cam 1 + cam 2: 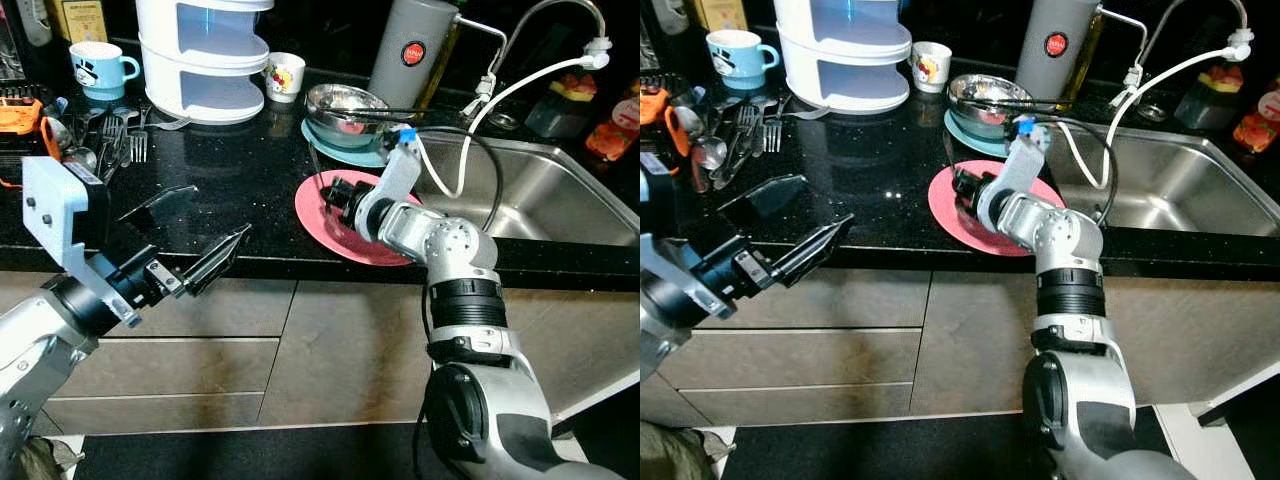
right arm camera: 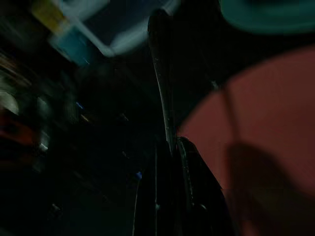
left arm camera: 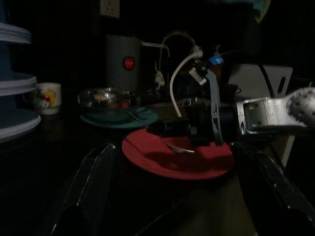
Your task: Kitchen organization
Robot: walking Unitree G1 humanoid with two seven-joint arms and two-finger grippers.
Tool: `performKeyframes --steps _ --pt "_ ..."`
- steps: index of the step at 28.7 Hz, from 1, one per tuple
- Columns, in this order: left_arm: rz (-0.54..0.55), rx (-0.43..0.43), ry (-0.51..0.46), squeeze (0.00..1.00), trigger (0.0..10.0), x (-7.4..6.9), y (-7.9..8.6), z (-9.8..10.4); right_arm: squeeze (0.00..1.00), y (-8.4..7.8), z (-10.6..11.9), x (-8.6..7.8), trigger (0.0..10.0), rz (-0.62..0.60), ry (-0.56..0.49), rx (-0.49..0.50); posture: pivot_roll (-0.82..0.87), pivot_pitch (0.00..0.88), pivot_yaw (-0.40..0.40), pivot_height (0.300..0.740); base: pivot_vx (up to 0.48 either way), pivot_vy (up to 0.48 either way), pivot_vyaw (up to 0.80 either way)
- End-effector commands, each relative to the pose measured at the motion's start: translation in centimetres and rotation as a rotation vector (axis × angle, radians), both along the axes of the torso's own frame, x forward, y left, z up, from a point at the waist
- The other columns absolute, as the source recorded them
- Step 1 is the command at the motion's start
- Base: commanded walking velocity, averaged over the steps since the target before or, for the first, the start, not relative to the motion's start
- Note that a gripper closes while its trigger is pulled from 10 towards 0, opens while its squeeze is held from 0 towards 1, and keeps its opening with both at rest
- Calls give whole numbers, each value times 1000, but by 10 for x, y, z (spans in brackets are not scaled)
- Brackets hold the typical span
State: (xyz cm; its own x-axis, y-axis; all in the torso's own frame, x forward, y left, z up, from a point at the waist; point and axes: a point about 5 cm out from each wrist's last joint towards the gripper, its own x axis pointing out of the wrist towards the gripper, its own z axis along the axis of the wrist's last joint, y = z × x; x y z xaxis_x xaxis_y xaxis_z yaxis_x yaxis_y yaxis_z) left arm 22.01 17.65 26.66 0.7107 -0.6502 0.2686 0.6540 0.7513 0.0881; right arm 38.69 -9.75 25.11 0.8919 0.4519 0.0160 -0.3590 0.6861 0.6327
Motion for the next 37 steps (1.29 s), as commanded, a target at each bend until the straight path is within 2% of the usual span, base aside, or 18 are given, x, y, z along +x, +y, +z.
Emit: performKeyframes --steps 1,2,4,5,10,11,12,15,18,22,26,27,29,30,31,35,37 --pt "-36 -13 -14 0 10000 -1 -8 2 0 -7 11 -1 0 -20 -67 84 135 0 -150 740 0 0 0" --pt "-46 -25 -22 0 10000 0 -11 3 0 -8 12 -1 4431 -22 -71 107 138 0 -152 740 0 0 0" --pt "-53 -32 -28 0 10000 1 -13 4 0 -9 12 -1 4431 -23 -70 121 138 0 -152 740 0 0 0" --pt "-62 -54 -43 0 10000 4 -16 7 0 -11 12 -2 10000 -25 -80 140 143 0 -155 740 0 0 0" --pt "-66 -114 -66 0 10000 10 -23 13 0 -12 15 -3 10000 -10 -112 177 146 0 -151 740 0 0 0" --pt "-37 -162 -68 0 10000 19 -28 13 0 -11 20 -6 10000 9 -163 202 149 0 -143 740 0 0 -769" --pt "-37 -162 -68 0 10000 19 -28 13 0 -11 20 -6 10000 9 -163 202 149 0 -143 740 0 0 -769" --pt "35 -223 -57 0 10000 31 -33 11 0 -9 26 -8 10000 23 -218 232 156 0 -131 740 0 0 -769" --pt "54 -237 -49 0 10000 34 -35 9 0 -7 27 -10 10000 26 -235 236 165 0 -122 740 0 0 -769" --pt "96 -251 -58 0 10000 37 -37 11 0 -5 31 -14 10000 27 -286 256 177 0 -109 740 0 0 0" --pt "212 -244 -77 0 10000 43 -25 13 0 -2 37 -20 10000 52 -355 268 185 0 -87 740 0 0 0" --pt "212 -244 -77 0 10000 43 -25 13 0 -2 37 -20 10000 52 -355 268 185 0 -87 740 0 0 0" --pt "285 -228 -78 0 10000 46 -15 12 0 0 38 -21 10000 60 -380 254 193 0 -84 740 0 0 0" --pt "285 -228 -78 0 10000 46 -15 12 0 0 38 -21 10000 60 -380 254 193 0 -84 740 0 0 0" --pt "337 -222 -78 0 10000 47 -7 11 0 1 37 -22 10000 66 -394 234 201 0 -85 740 0 0 0" --pt "437 -209 -85 0 10000 45 8 10 0 4 35 -27 10000 89 -426 189 211 0 -94 740 0 0 0" --pt "455 -211 -84 0 10000 43 9 9 0 5 35 -28 10000 97 -431 182 208 0 -102 740 0 -141 0"
